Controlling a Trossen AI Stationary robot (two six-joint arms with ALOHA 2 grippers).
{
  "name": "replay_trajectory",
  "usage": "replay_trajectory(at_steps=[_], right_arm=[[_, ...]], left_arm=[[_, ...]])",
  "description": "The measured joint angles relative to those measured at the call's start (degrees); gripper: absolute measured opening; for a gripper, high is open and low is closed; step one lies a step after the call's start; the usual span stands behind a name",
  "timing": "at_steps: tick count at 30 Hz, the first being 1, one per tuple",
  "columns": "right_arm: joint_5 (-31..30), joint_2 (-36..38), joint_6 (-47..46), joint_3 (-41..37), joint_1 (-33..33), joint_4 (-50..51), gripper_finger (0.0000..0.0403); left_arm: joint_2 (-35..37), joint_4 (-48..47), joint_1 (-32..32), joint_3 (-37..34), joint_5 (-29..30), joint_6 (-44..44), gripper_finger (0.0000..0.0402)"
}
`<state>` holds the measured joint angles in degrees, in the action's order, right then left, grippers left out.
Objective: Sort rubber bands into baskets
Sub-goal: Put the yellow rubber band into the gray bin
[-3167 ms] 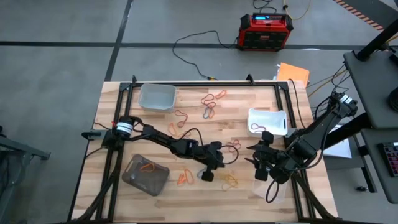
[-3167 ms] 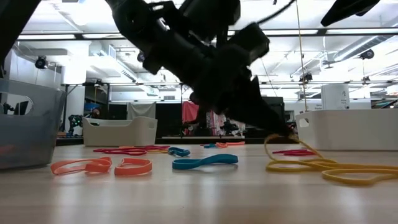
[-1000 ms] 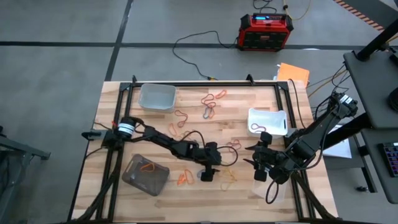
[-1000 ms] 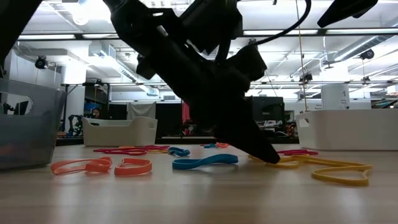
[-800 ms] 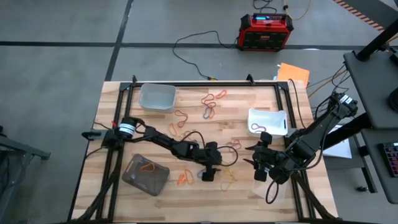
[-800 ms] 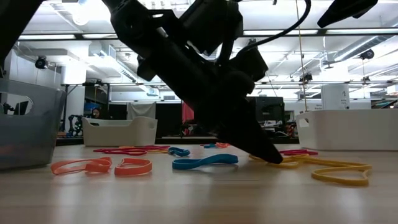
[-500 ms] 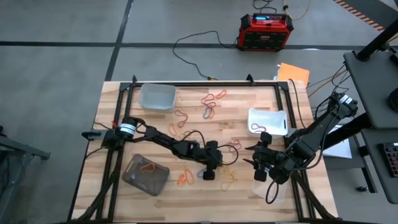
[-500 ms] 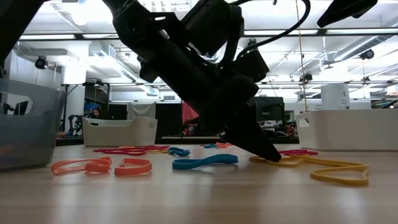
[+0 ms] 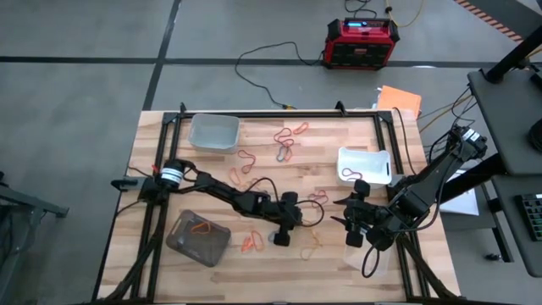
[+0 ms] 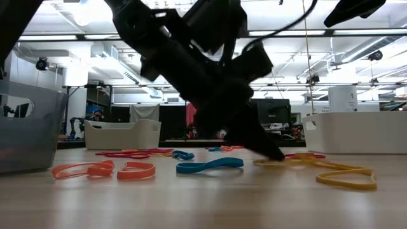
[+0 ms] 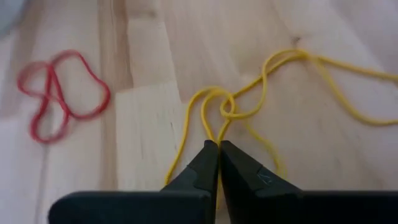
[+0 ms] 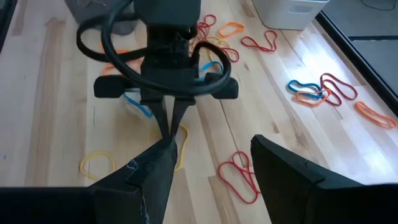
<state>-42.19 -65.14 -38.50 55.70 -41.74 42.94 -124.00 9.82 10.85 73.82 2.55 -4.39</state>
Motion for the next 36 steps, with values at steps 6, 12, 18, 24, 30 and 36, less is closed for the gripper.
replay_trajectory(at_steps=[6, 12, 18, 24, 30, 36], right_arm=[[0.0, 0.0, 0.0, 0.0, 0.0, 0.0, 0.0201], [0.1, 0.0, 1.1, 0.0, 0.0, 0.0, 0.0201], [0.1, 0.0, 1.7, 0.0, 0.0, -0.3, 0.0201], [-0.1, 0.0, 3.4, 0.0, 0.0, -1.7, 0.0201], [-1.4, 0.0, 4.0, 0.0, 0.0, -2.0, 0.0201], [-1.5, 0.0, 4.5, 0.0, 0.0, -2.6, 0.0201]], left_arm=[[3.5, -1.7, 0.0, 0.0, 0.0, -2.1, 0.0000], [8.3, -1.3, 0.0, -2.6, 0.0, -4.6, 0.0000], [17.2, -1.1, -0.3, -10.4, 4.6, -4.6, 0.0000], [27.0, -0.7, -0.6, -16.8, 7.7, -4.2, 0.0000], [35.8, -1.3, -1.5, -19.7, 9.0, -4.2, 0.0000], [42.9, -3.0, -2.9, -20.6, 10.0, -4.6, 0.0000]])
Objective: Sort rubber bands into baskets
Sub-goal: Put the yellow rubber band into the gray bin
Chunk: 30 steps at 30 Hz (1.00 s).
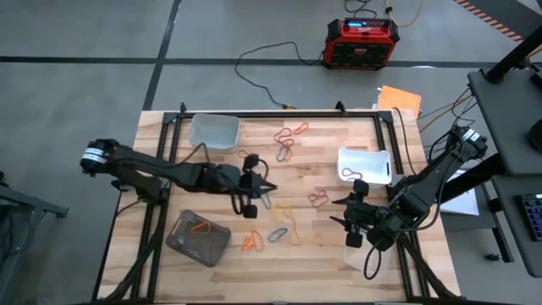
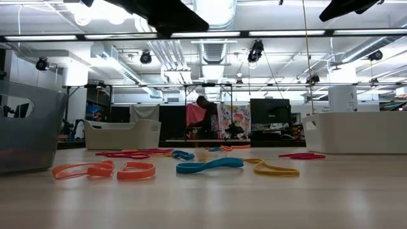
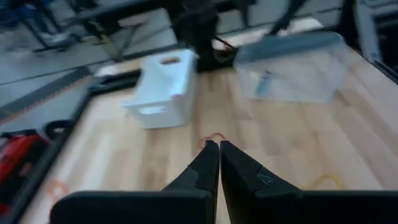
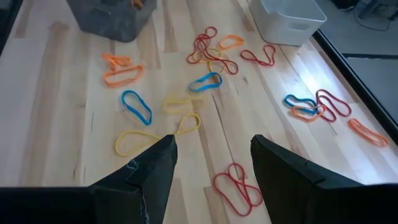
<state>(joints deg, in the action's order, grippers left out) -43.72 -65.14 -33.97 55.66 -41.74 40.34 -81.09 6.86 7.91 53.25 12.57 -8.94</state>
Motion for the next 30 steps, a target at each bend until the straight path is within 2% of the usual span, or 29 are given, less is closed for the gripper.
replay_trajectory(at_steps=[3, 7, 10, 12, 16, 22, 26, 30], right_arm=[[0.0, 0.0, 0.3, 0.0, 0.0, -0.3, 0.0201], [0.0, 0.0, 0.2, -0.1, 0.0, -0.6, 0.0201], [0.0, 0.0, 0.1, -0.7, 0.0, -0.9, 0.0201], [0.0, 0.0, 0.1, -1.4, 0.0, -2.1, 0.0201], [0.0, 0.0, -0.3, -2.4, 0.0, -3.4, 0.0201], [0.0, 0.0, -1.3, -2.5, 0.0, -3.8, 0.0201], [0.1, 0.0, -1.4, -2.5, 0.0, -3.8, 0.0201], [0.1, 0.0, -1.7, -2.5, 0.0, -3.8, 0.0201]], left_arm=[[2.7, -2.3, -0.5, -0.1, 3.3, -0.8, 0.0000], [4.5, -4.2, -0.7, -0.1, 3.5, -1.2, 0.0000], [4.0, -6.1, -0.6, -0.2, 2.2, -0.2, 0.0000], [2.9, -7.2, -0.6, -0.2, -1.1, 0.1, 0.0000], [-1.4, -9.7, -0.4, -0.2, -8.2, 0.3, 0.0000], [-9.9, -9.2, -0.4, 0.0, -8.8, 2.6, 0.0004], [-15.3, -7.1, -0.3, 0.3, -10.8, 3.0, 0.0029], [-19.3, -4.5, -0.3, 0.3, -13.7, 4.0, 0.0074]])
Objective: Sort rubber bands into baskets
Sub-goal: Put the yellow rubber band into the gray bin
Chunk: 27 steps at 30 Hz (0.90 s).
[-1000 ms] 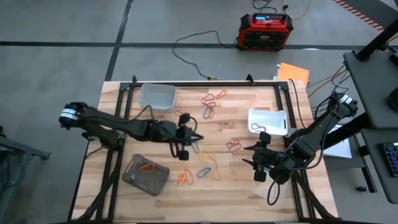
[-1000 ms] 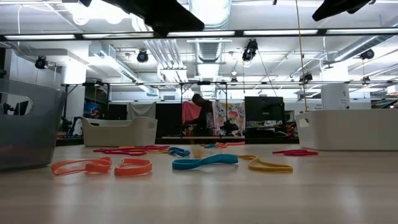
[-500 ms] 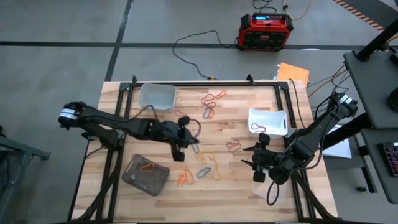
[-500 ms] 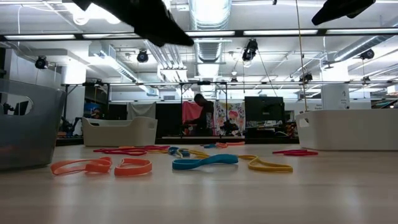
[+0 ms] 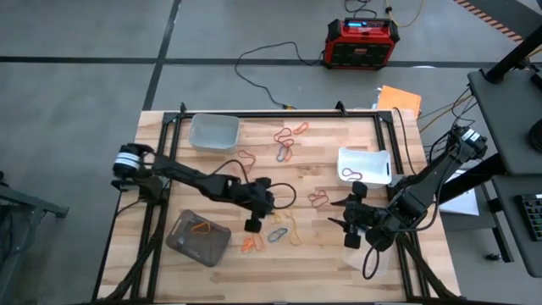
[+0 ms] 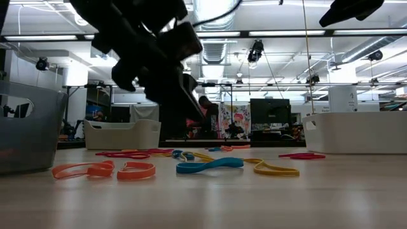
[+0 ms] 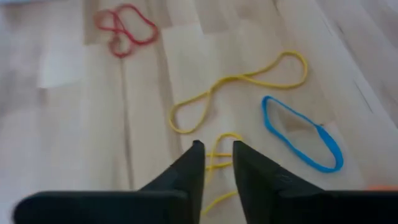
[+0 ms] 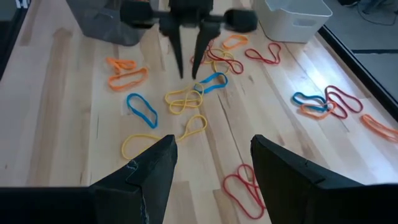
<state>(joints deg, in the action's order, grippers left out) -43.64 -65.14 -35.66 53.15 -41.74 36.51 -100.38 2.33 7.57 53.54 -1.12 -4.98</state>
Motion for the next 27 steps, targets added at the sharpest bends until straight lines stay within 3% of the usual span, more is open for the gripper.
replay_trajectory(at_steps=[7, 12, 27], right_arm=[[0.1, 0.0, -0.4, 0.0, 0.0, 0.0, 0.0201], [0.0, 0.0, -0.4, 0.0, 0.0, -0.1, 0.0201], [0.0, 0.0, -0.4, 0.0, 0.0, -0.4, 0.0201]], left_arm=[[-3.5, 0.6, 0.0, 0.0, 0.5, 1.0, 0.0169], [-4.7, 0.5, 0.0, 0.0, 0.6, 1.1, 0.0205], [-7.7, 1.3, 0.0, 0.0, 0.5, 1.3, 0.0169]])
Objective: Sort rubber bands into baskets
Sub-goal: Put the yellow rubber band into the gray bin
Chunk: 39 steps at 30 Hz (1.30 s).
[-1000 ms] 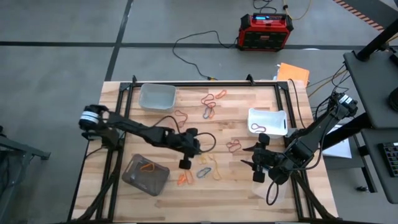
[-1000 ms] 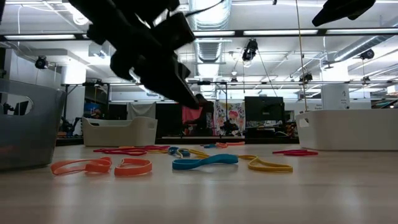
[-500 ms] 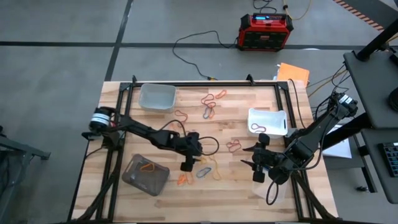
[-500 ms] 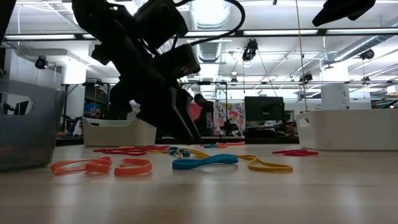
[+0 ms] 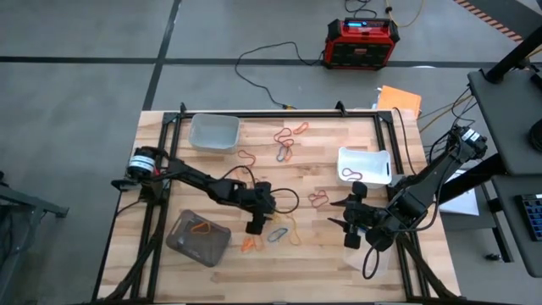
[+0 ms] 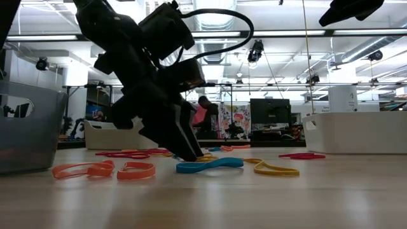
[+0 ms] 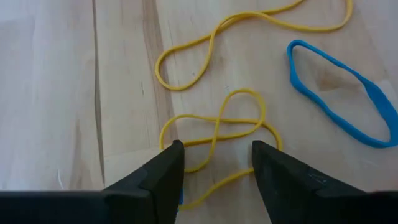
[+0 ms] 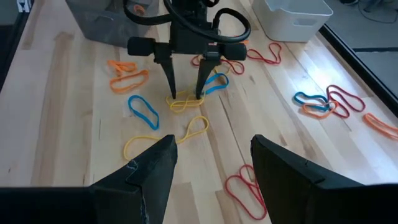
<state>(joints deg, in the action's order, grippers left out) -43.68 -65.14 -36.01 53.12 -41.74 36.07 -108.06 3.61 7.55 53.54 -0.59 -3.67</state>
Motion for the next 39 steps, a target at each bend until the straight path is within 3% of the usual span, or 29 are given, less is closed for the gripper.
replay_trajectory(at_steps=[5, 14, 29, 39], right_arm=[[0.0, 0.0, 0.0, 0.0, 0.0, 0.0, 0.0201], [0.0, 0.0, 0.0, 0.0, 0.0, 0.0, 0.0201], [0.0, 0.0, 0.0, 0.0, 0.0, 0.0, 0.0201], [0.0, 0.0, 0.0, 0.0, 0.0, 0.0, 0.0201]], left_arm=[[-0.3, 0.2, 0.0, 0.0, -0.2, 0.0, 0.0127], [-0.3, 0.6, 0.0, 0.0, 0.1, -0.2, 0.0008], [3.2, 8.3, 0.2, -0.1, 0.3, -2.8, 0.0000], [7.0, 8.3, 0.3, 0.0, 0.0, -5.5, 0.0000]])
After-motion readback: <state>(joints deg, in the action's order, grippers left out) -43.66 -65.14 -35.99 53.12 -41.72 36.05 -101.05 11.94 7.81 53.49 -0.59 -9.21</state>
